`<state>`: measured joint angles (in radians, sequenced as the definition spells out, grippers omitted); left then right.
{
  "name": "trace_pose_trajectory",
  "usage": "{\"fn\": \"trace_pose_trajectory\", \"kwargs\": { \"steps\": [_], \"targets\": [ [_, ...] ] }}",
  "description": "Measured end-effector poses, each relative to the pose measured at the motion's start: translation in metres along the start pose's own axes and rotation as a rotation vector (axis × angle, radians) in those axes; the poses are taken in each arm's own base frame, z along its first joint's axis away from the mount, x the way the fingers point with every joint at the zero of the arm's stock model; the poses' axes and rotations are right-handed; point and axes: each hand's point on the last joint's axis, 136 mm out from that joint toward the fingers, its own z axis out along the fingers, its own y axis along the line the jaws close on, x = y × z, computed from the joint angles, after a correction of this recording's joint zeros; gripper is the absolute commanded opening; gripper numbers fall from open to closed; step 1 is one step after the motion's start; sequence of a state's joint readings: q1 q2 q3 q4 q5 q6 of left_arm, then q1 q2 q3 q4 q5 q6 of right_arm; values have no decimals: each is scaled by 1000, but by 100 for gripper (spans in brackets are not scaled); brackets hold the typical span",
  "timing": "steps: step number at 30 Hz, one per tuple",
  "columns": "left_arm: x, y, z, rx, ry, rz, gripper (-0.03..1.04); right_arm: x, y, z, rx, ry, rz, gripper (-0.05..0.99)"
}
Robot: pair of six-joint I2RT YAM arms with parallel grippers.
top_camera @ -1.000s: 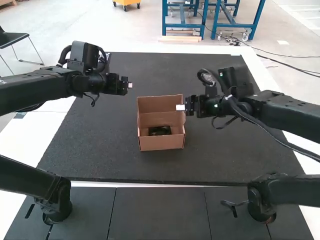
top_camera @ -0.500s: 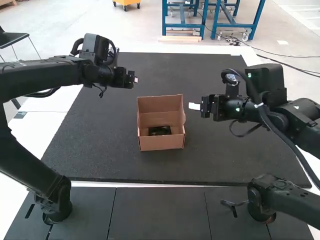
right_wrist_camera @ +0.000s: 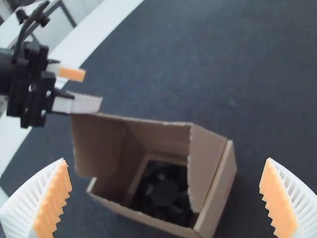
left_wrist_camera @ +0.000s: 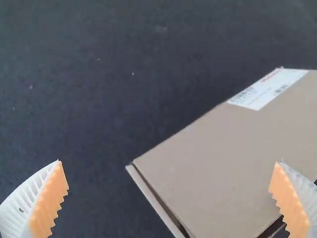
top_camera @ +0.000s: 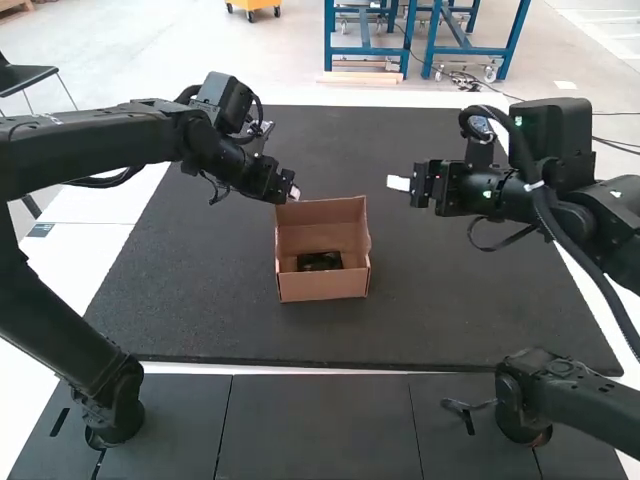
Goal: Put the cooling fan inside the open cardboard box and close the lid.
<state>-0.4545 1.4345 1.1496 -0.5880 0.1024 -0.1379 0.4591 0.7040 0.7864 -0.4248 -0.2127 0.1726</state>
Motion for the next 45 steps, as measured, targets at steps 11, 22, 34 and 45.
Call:
{"fn": "trace_pose_trajectory", "kwargs": {
  "steps": [11, 22, 34, 45],
  "targets": [
    [18, 0, -2, 2, 28, 7, 96, -10, -5, 4, 25, -10, 6, 86],
    [50, 4, 18, 0, 54, 4, 96, -9, -6, -2, 37, 13, 8, 86],
    [45, 4, 19, 2, 32, 7, 96, 20, -16, -5, 84, 132, -24, 86],
    [62, 6, 27, 0, 60, 3, 96, 36, -15, -5, 79, 200, -56, 86]
  ]
}}
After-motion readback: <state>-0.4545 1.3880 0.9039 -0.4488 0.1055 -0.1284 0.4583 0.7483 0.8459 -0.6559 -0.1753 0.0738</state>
